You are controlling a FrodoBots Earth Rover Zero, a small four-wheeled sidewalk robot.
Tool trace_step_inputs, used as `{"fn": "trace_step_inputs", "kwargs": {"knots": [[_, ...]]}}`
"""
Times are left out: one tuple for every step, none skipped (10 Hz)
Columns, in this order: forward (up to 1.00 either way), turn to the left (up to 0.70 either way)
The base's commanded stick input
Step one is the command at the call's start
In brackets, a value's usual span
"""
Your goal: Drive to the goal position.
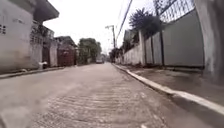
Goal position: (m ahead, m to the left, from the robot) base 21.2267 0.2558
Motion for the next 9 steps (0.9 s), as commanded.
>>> {"fn": "trace_step_inputs", "kwargs": {"knots": [[1.00,0.00],[1.00,0.00],[1.00,0.00],[1.00,-0.11],[1.00,-0.25],[1.00,-0.34],[1.00,-0.02],[1.00,0.00],[1.00,0.00]]}}
